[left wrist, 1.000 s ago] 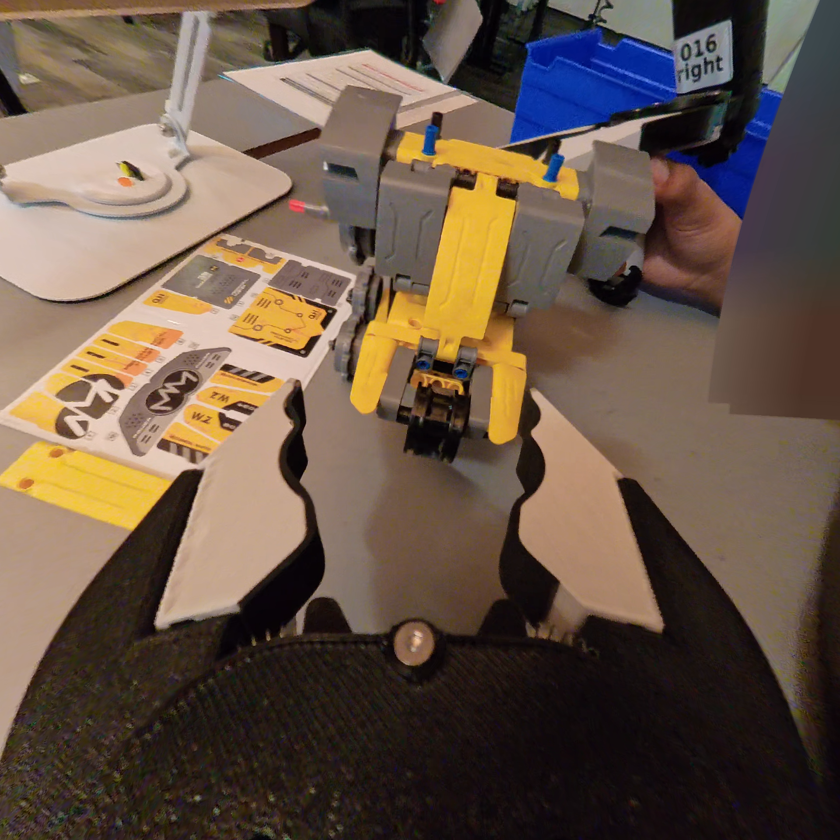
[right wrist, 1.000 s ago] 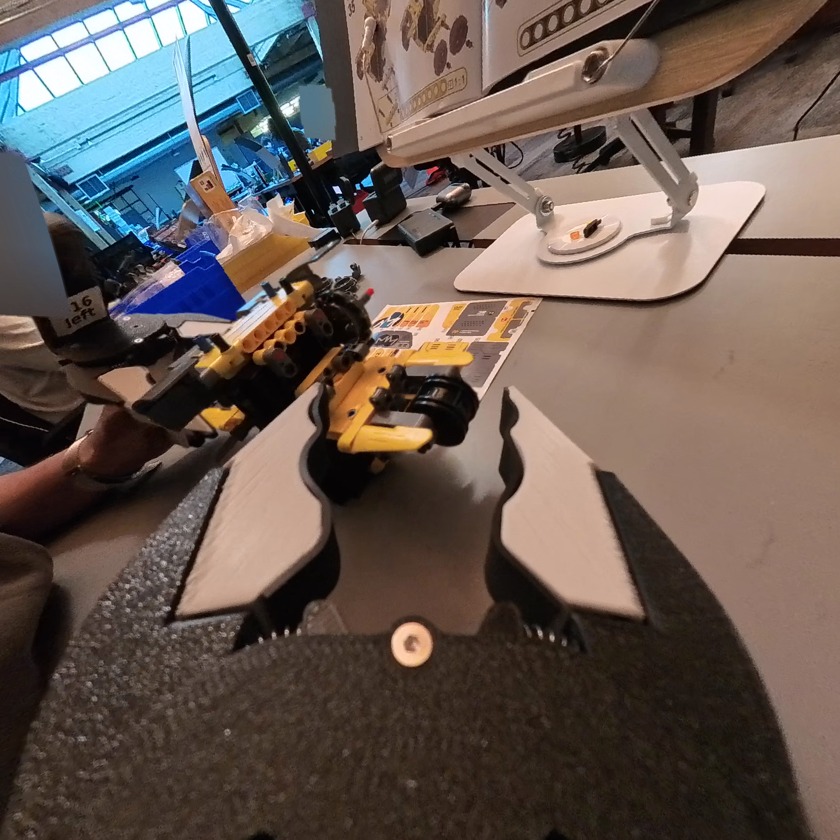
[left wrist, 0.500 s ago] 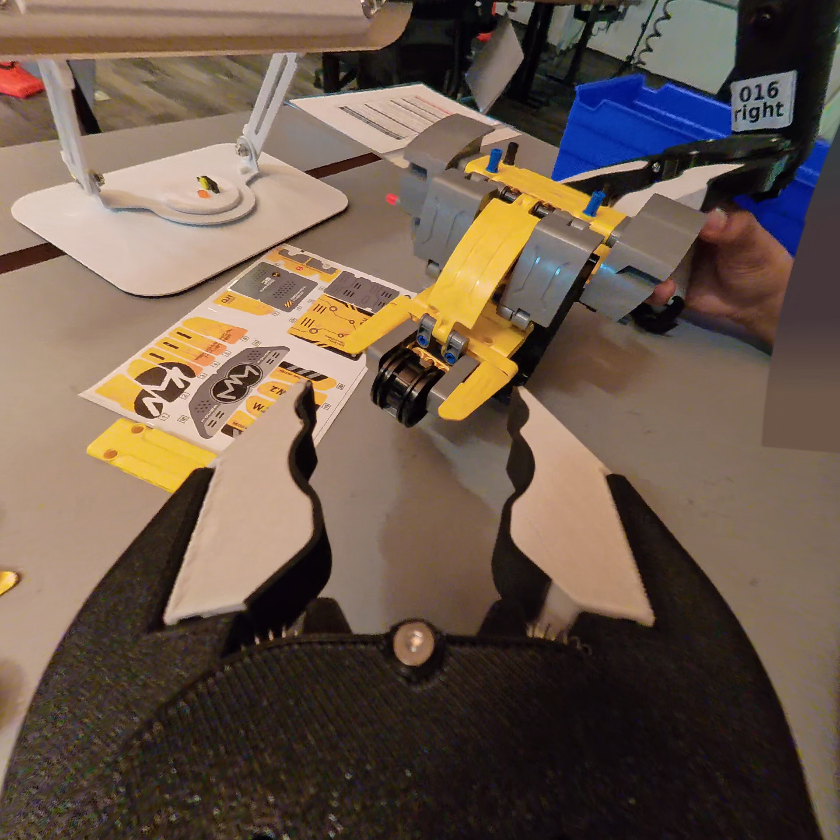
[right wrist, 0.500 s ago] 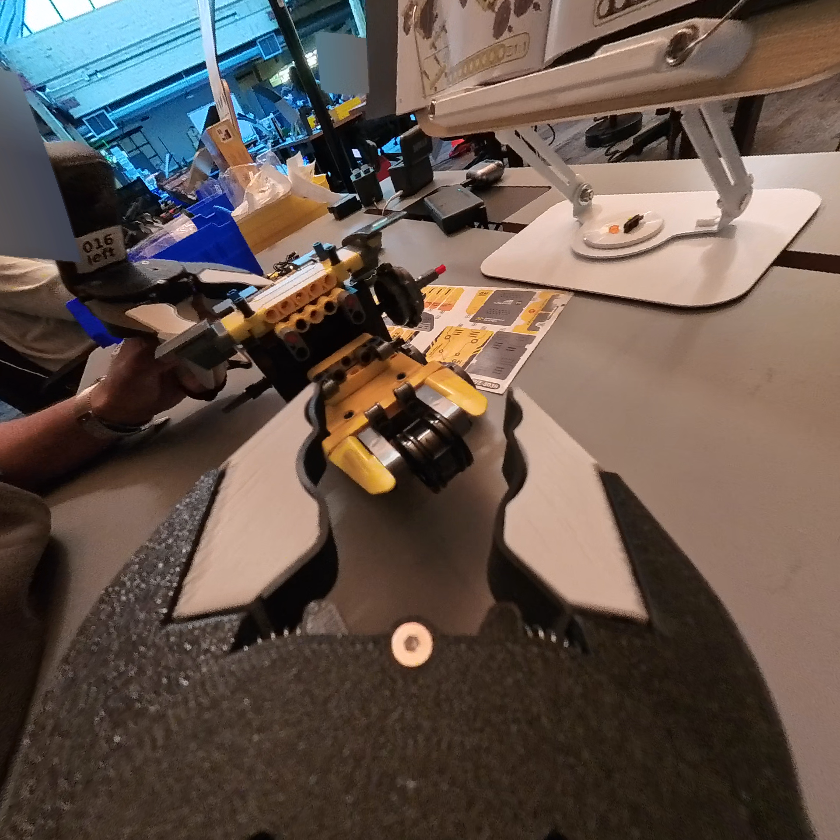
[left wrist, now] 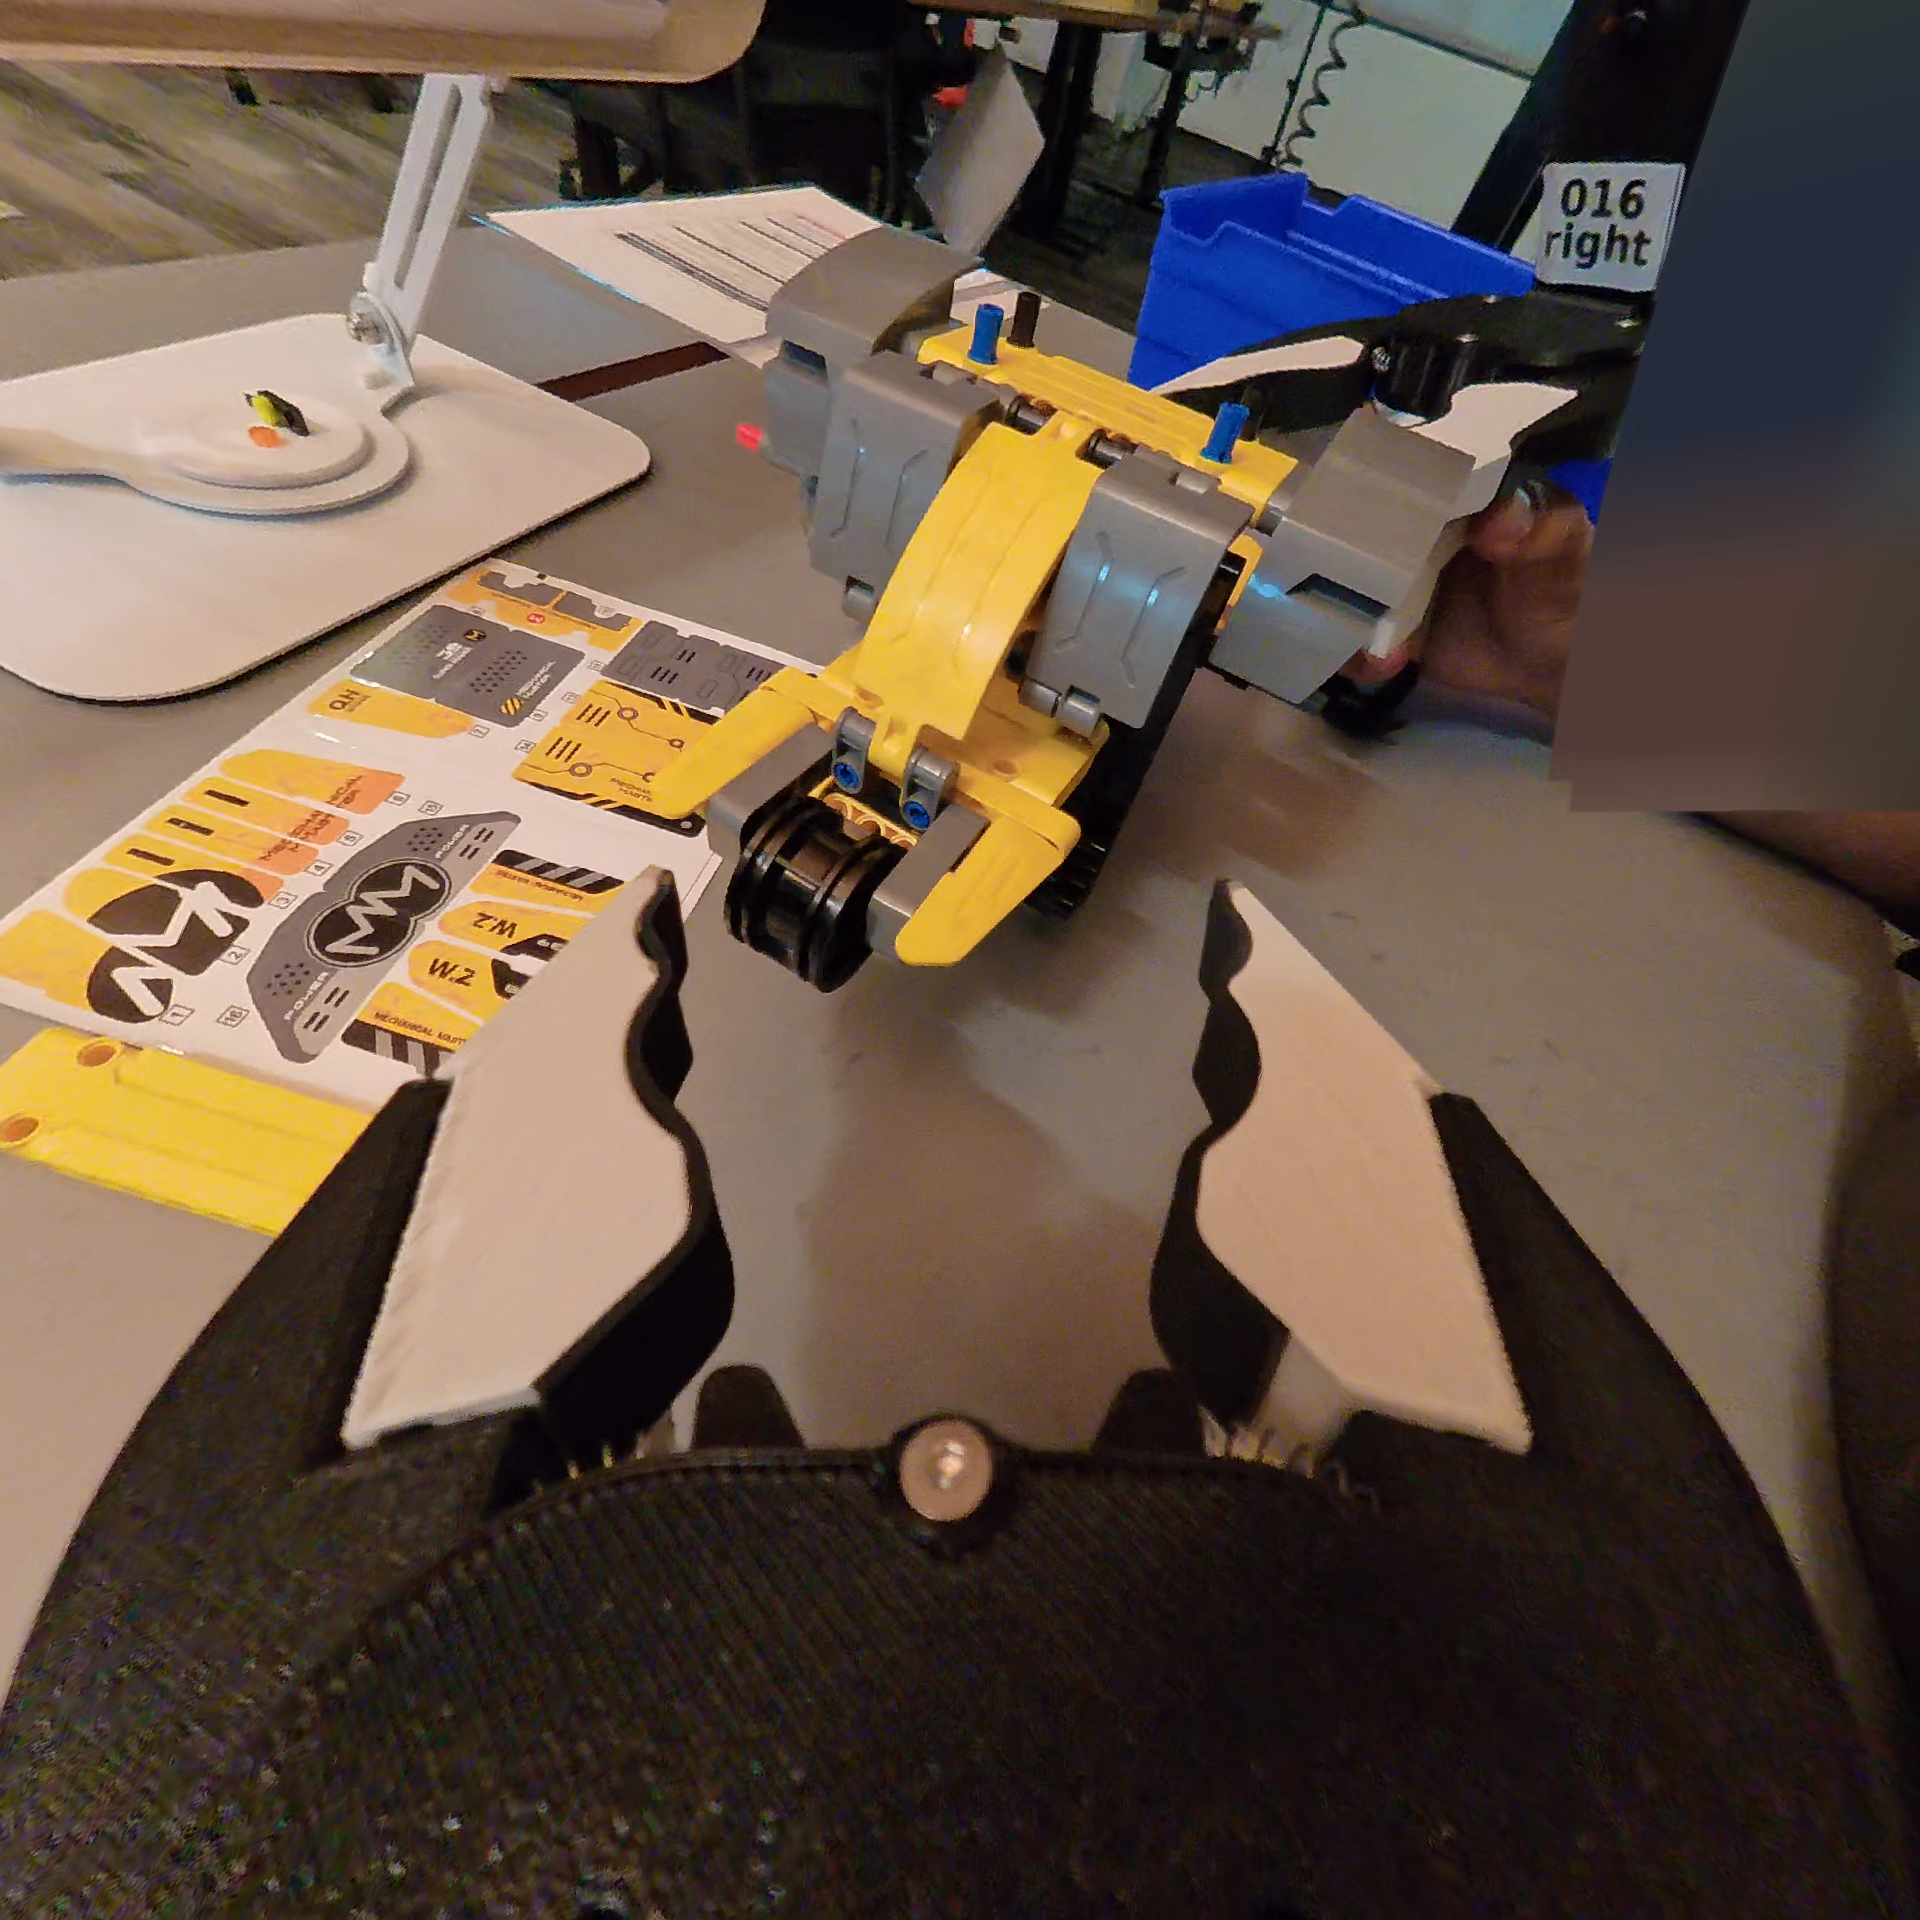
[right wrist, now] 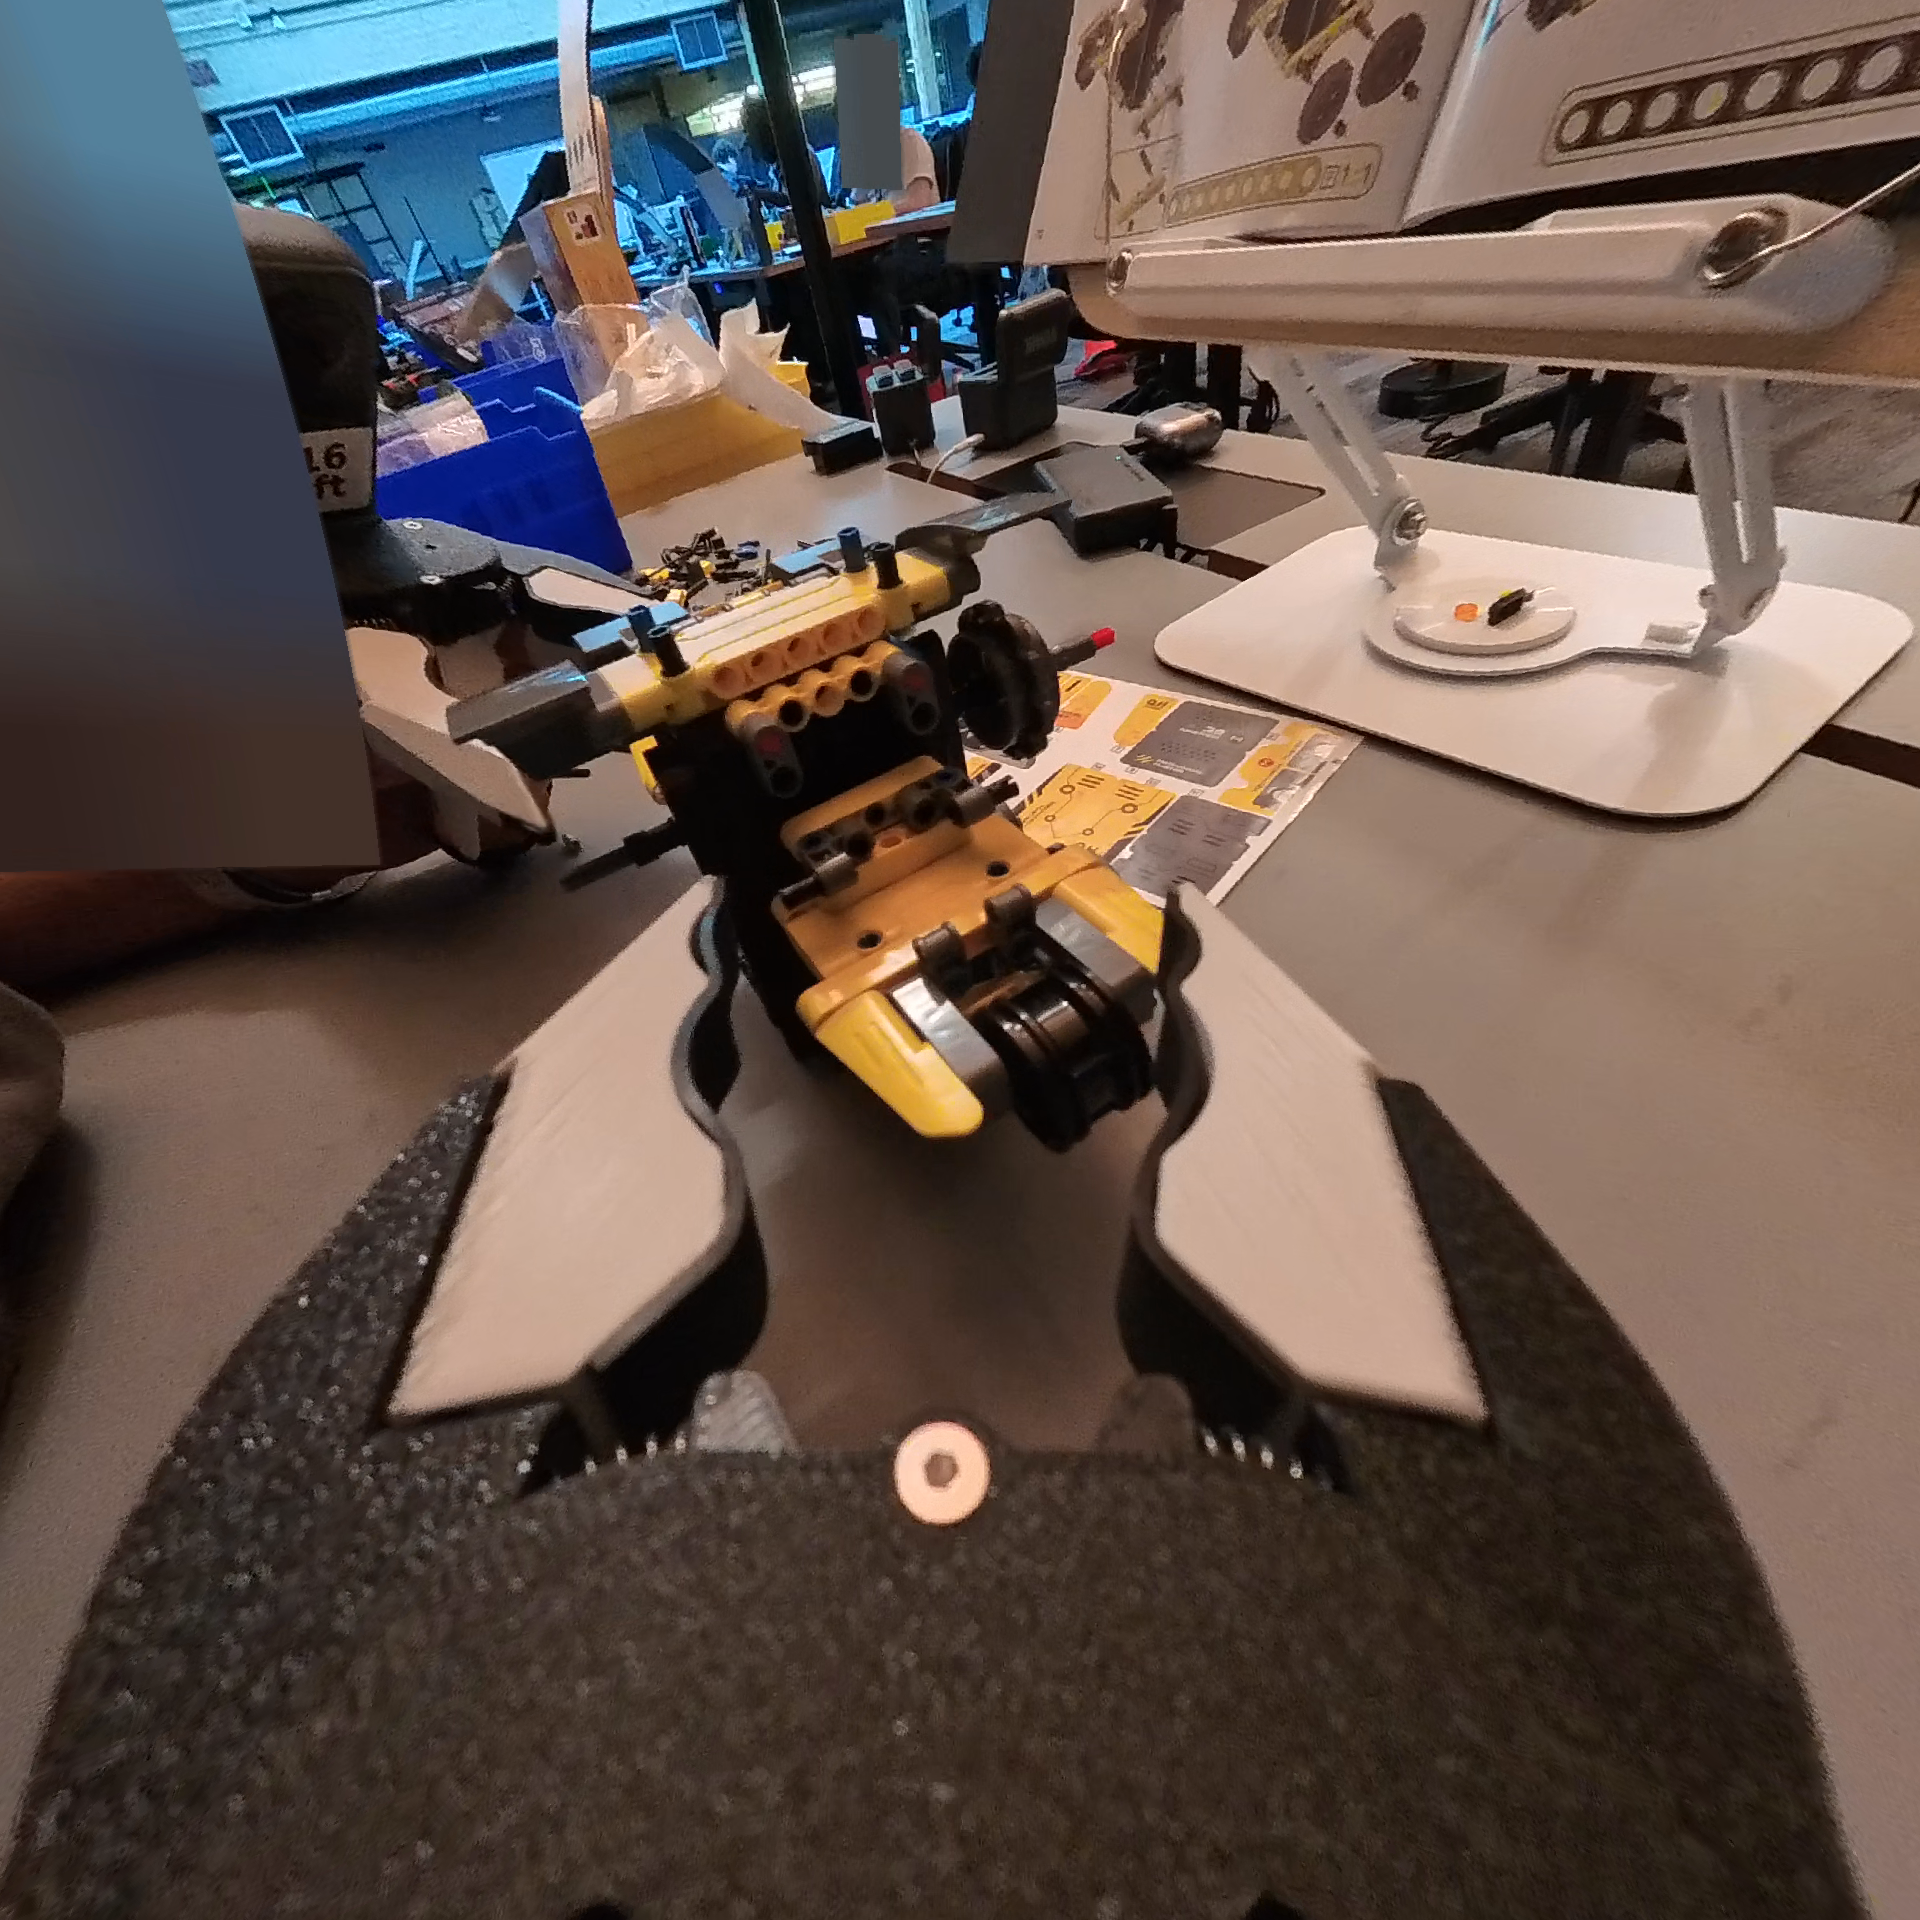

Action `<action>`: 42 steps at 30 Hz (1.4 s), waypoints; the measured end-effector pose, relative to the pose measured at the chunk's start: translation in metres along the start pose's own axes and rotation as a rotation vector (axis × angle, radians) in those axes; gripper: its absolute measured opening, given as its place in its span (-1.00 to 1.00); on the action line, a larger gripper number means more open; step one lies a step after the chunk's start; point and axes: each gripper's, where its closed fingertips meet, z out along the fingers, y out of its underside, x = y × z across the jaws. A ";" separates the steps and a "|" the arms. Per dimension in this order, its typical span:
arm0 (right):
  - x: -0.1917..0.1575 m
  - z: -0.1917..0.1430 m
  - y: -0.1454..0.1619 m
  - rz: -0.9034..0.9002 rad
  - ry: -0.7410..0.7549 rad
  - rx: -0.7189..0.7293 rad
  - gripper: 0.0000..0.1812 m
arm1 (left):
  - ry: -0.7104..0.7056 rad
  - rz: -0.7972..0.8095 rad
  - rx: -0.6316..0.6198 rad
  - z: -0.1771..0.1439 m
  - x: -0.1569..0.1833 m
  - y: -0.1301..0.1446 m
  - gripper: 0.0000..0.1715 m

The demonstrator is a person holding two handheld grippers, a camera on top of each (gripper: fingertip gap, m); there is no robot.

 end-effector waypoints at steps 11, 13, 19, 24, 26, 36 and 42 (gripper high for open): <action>0.002 0.002 0.003 0.027 -0.003 -0.017 -0.10 | 0.017 -0.018 -0.001 0.000 0.000 0.000 0.15; 0.004 0.001 0.003 0.032 0.002 -0.014 -0.10 | 0.019 -0.020 -0.006 0.001 0.000 0.001 0.15; 0.005 0.000 0.002 0.060 -0.012 -0.005 -0.11 | 0.025 -0.032 -0.013 0.001 0.000 0.002 0.15; 0.006 0.000 0.002 0.060 -0.009 -0.006 -0.11 | 0.025 -0.032 -0.023 0.002 0.000 0.003 0.16; 0.006 0.000 0.002 0.047 0.001 -0.011 -0.11 | 0.023 -0.028 -0.026 0.003 0.000 0.003 0.16; 0.005 0.001 0.004 0.022 0.021 -0.022 -0.09 | 0.004 -0.007 -0.049 0.005 0.000 0.006 0.21; 0.006 0.002 0.004 0.020 0.023 -0.023 -0.10 | 0.008 -0.022 -0.045 0.005 -0.001 0.006 0.21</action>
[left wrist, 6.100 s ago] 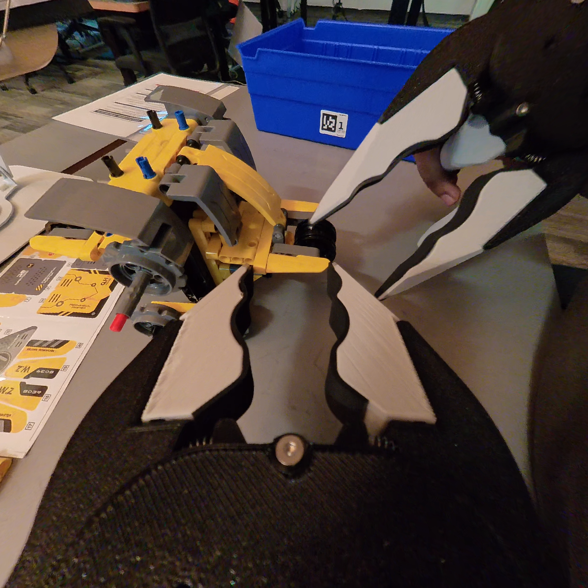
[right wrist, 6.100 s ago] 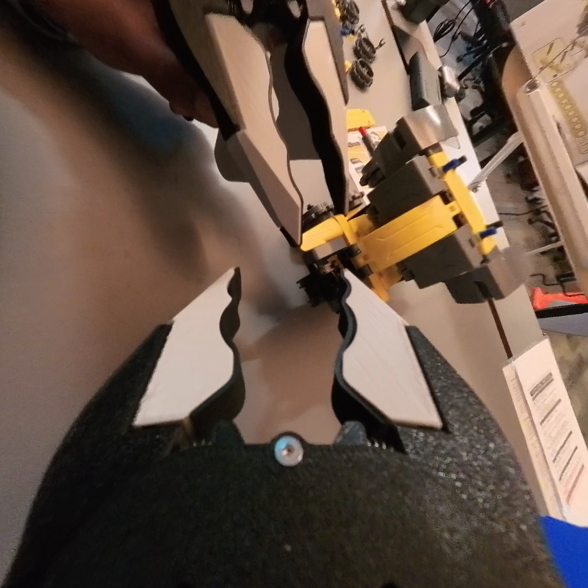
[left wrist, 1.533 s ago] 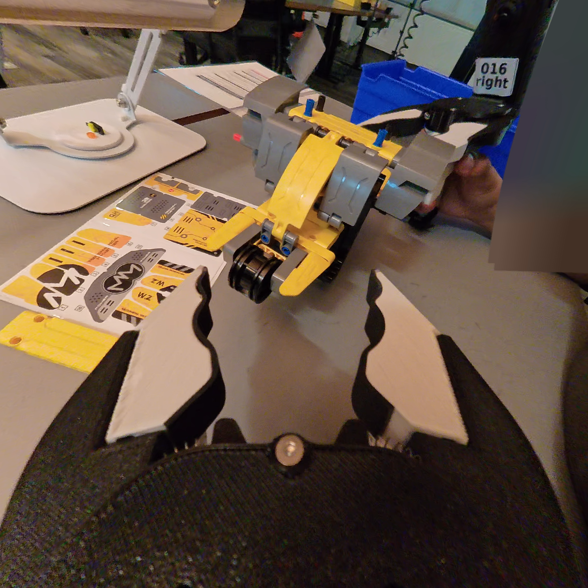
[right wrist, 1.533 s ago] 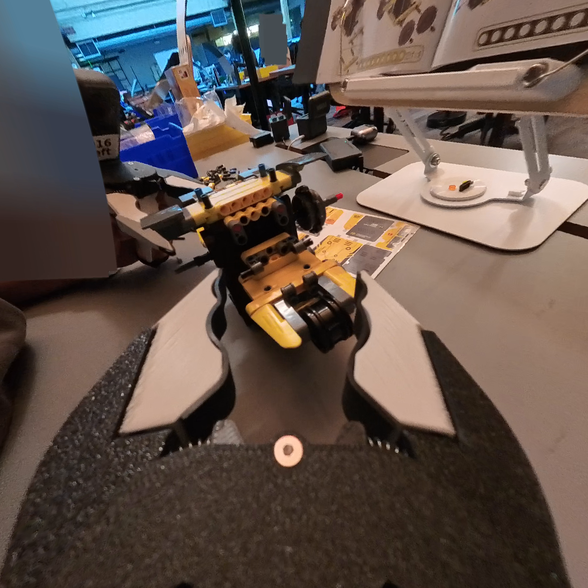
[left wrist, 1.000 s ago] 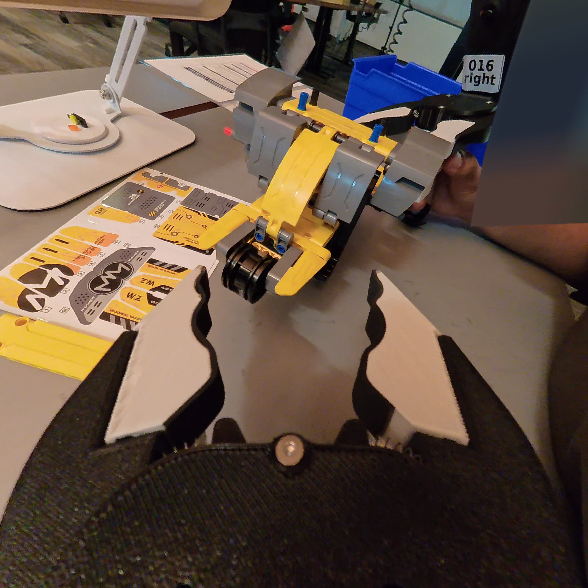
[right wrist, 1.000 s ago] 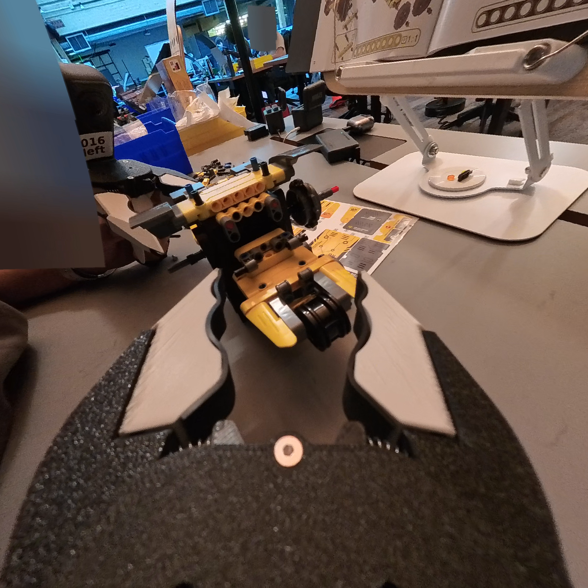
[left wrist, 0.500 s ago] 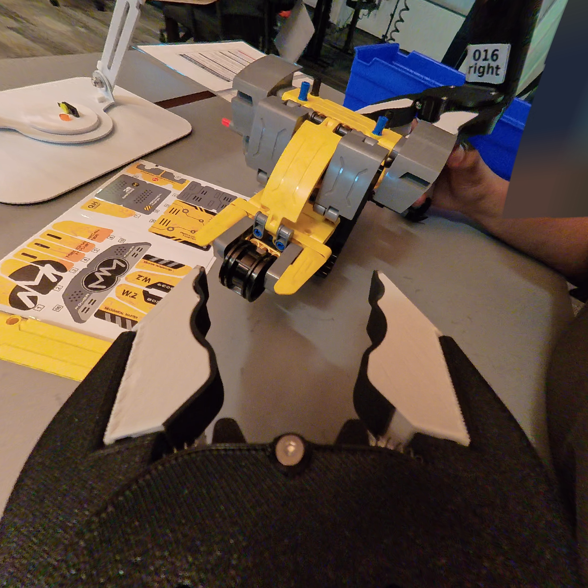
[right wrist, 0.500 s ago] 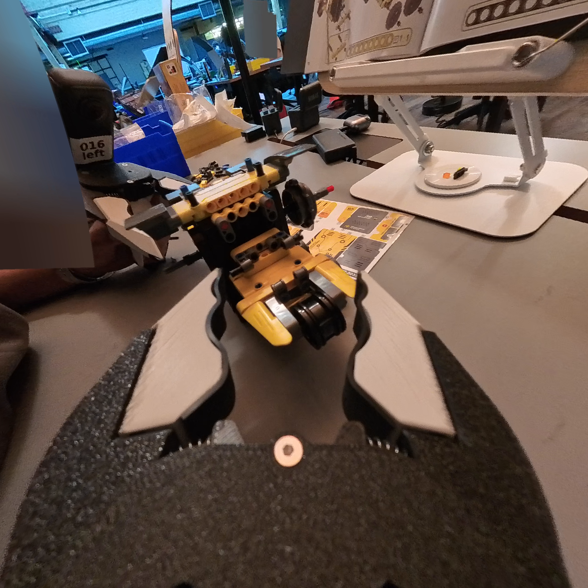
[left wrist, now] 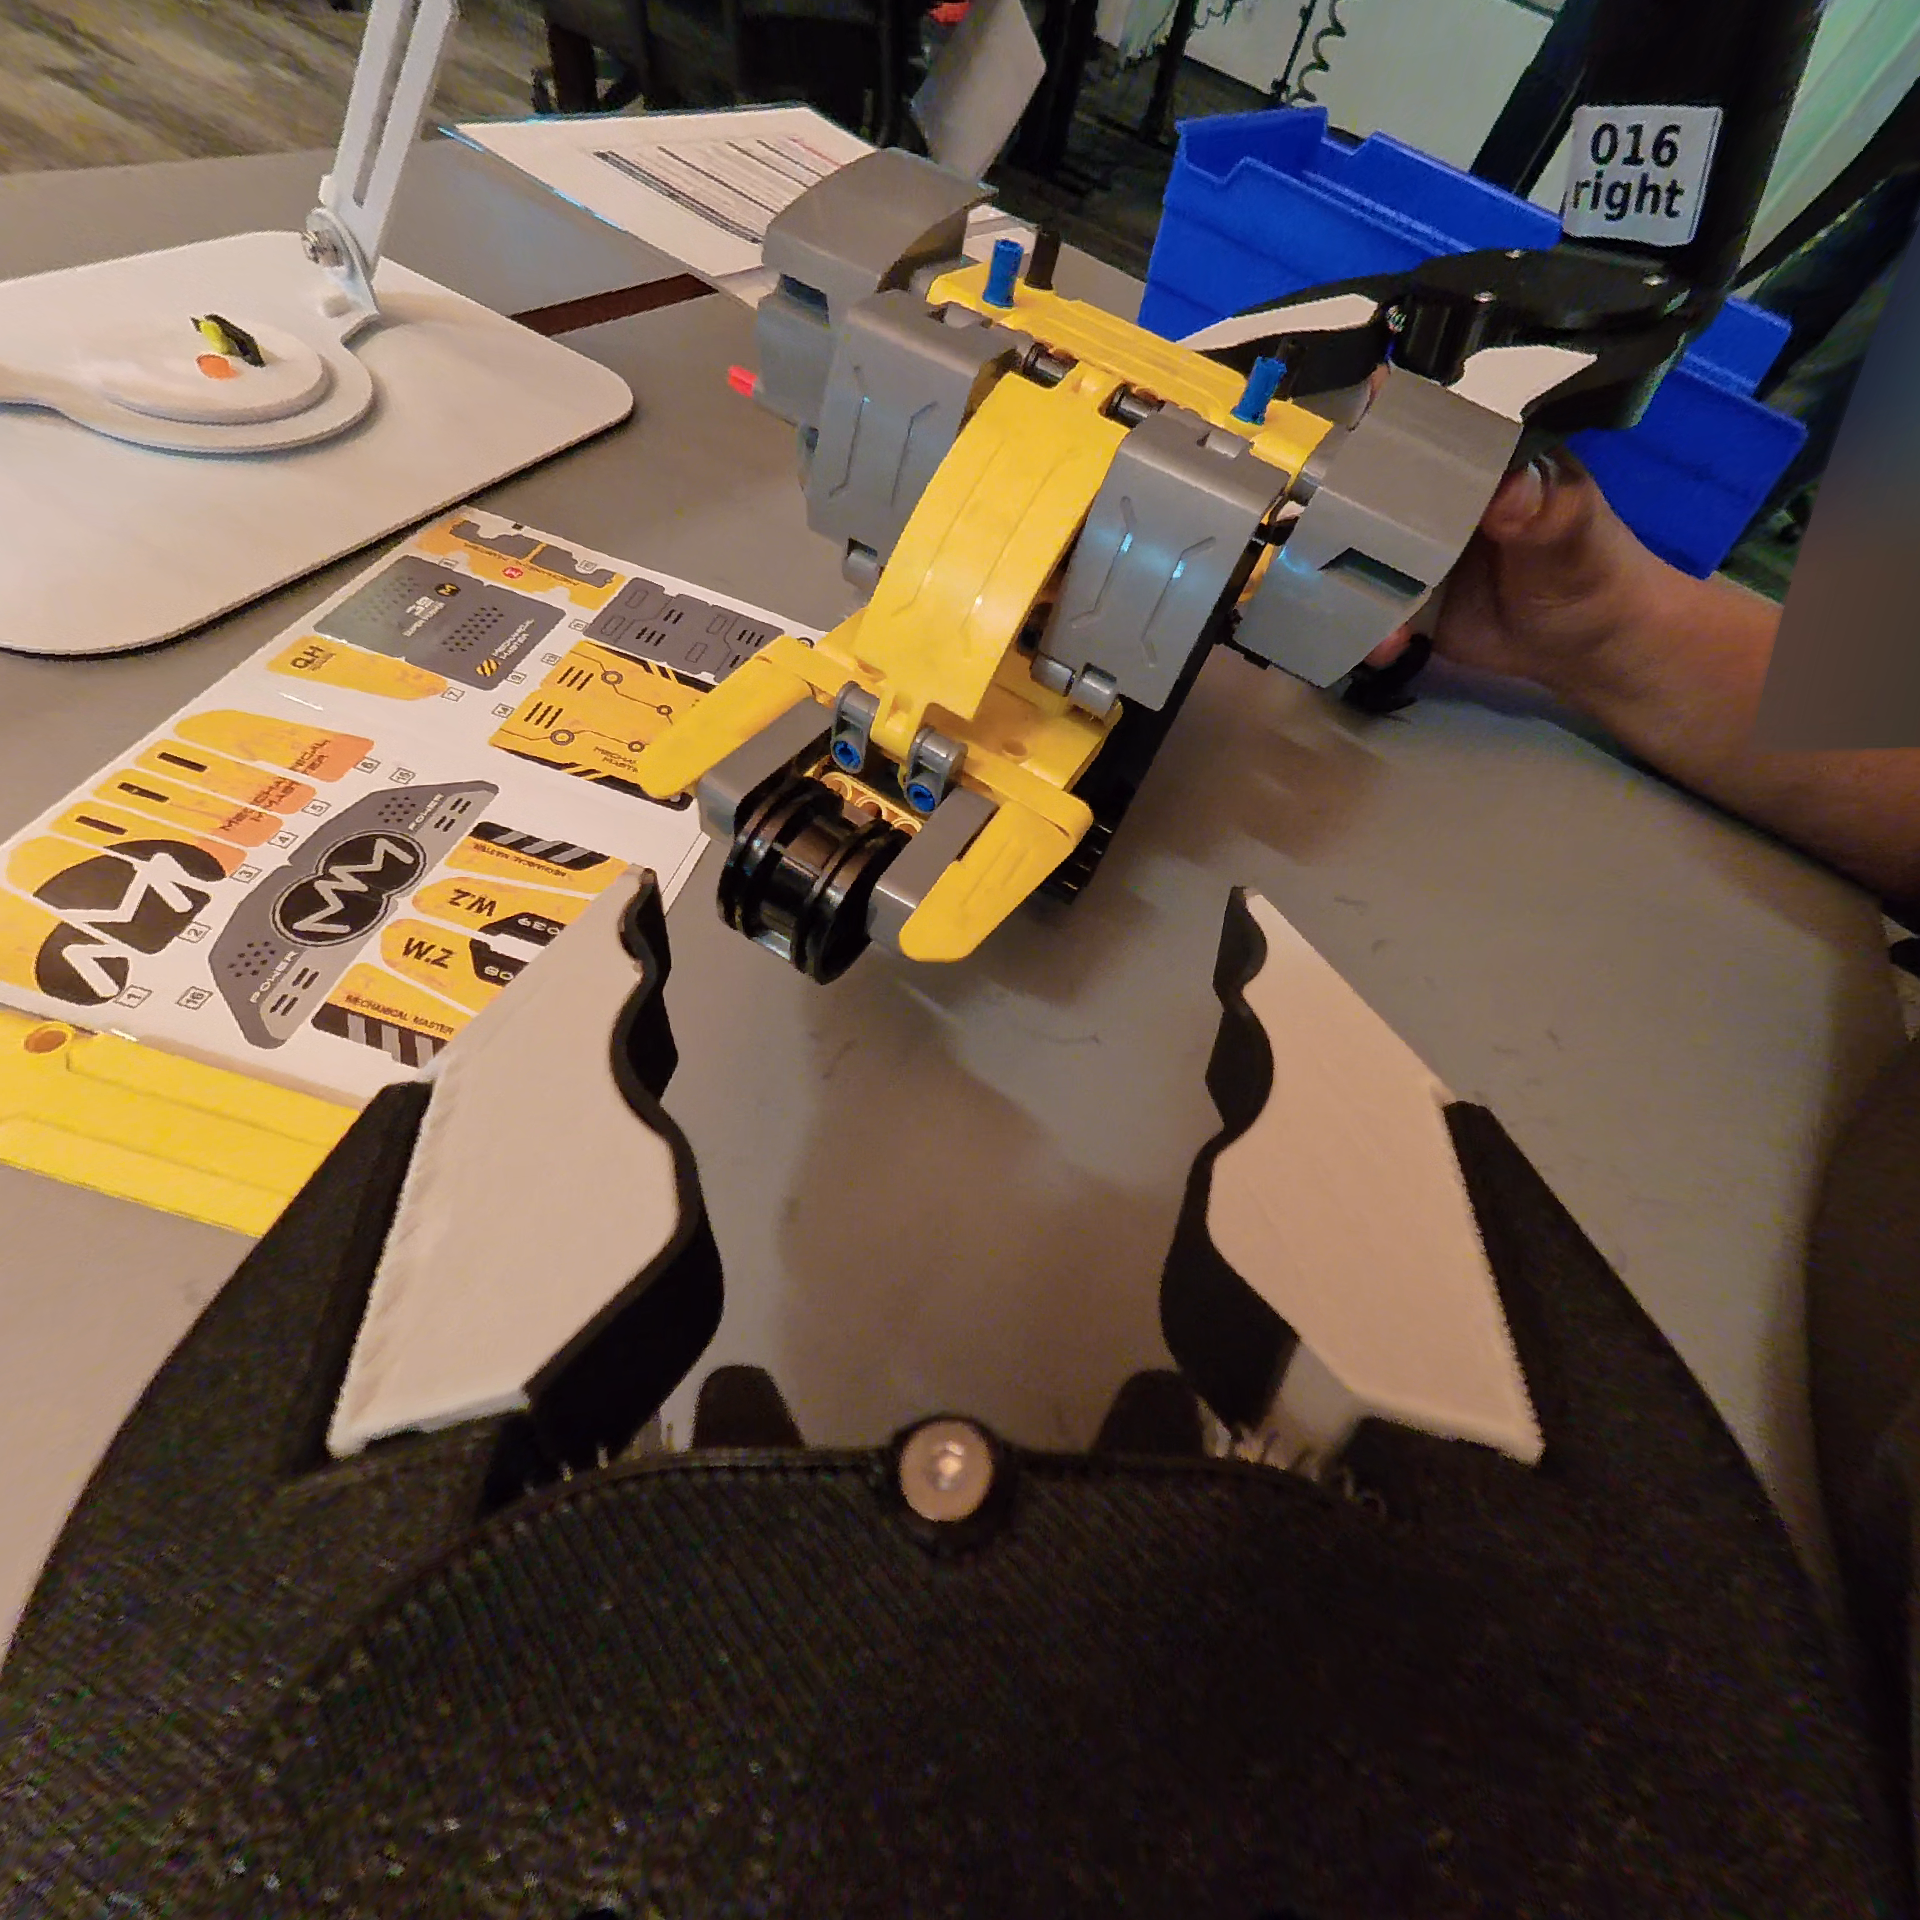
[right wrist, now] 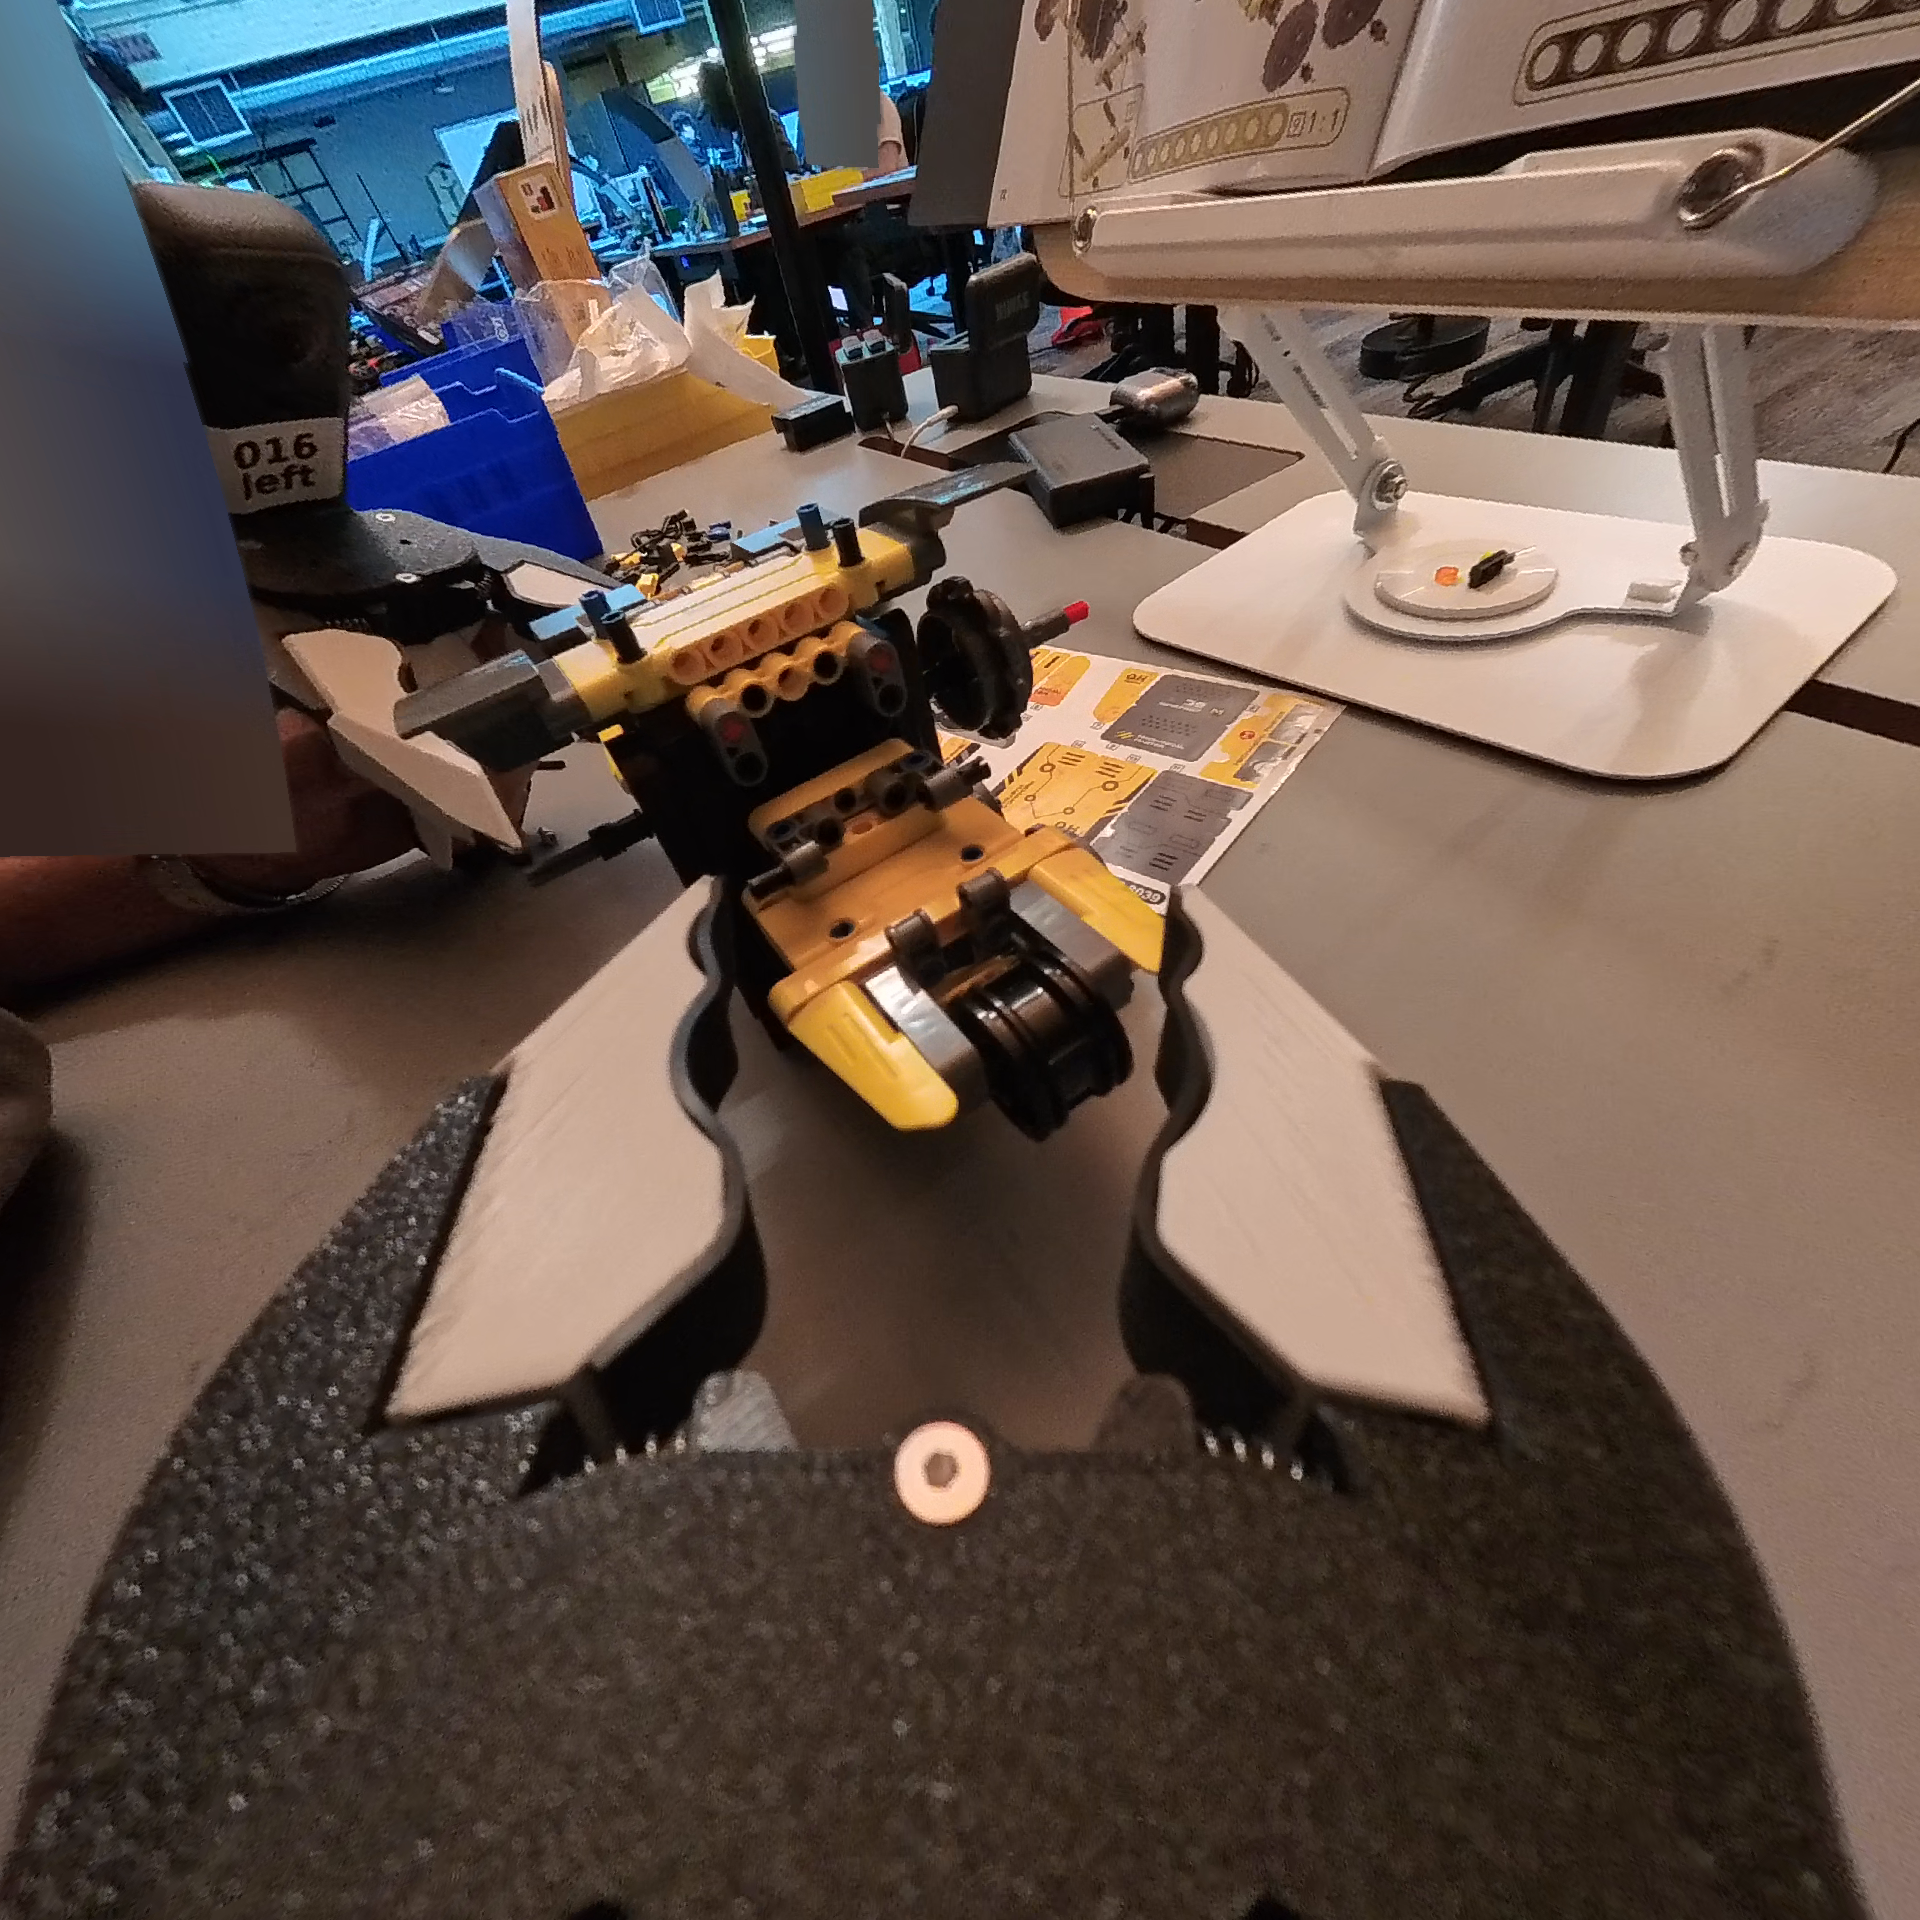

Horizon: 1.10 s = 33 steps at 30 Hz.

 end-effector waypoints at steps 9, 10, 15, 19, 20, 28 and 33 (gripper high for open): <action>0.000 0.000 0.000 -0.001 0.000 -0.001 -0.10 | -0.008 0.005 -0.004 0.000 0.000 0.000 0.22; 0.000 0.000 0.000 -0.002 0.002 -0.001 -0.09 | -0.007 -0.001 -0.006 0.001 -0.001 0.001 0.22; 0.002 -0.002 -0.001 0.017 0.002 0.012 -0.10 | 0.010 -0.038 0.008 -0.001 -0.003 -0.001 0.21; 0.008 -0.007 -0.008 0.059 0.002 0.059 -0.12 | 0.000 -0.017 0.003 0.000 -0.002 -0.001 0.21; 0.010 -0.009 -0.009 0.076 0.002 0.070 -0.12 | -0.004 -0.006 -0.004 0.000 -0.001 0.000 0.21; 0.014 -0.011 -0.010 0.111 0.001 0.087 -0.12 | -0.053 0.108 -0.065 0.007 0.005 0.009 0.22; 0.015 -0.013 -0.013 0.072 0.031 0.096 -0.19 | -0.073 0.127 -0.076 0.008 0.004 0.010 0.24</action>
